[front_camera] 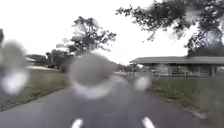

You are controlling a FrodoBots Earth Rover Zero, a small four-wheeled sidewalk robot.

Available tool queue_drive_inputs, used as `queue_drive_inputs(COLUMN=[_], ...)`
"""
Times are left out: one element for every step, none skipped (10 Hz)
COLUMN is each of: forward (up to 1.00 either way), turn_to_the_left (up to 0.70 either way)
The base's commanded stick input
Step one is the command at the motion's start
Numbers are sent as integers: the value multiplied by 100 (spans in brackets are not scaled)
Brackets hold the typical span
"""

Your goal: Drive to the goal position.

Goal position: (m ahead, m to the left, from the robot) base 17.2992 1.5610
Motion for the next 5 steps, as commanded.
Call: queue_drive_inputs(forward=[70,70,70,70,70], turn_to_the_left=[0,0,0,0,0])
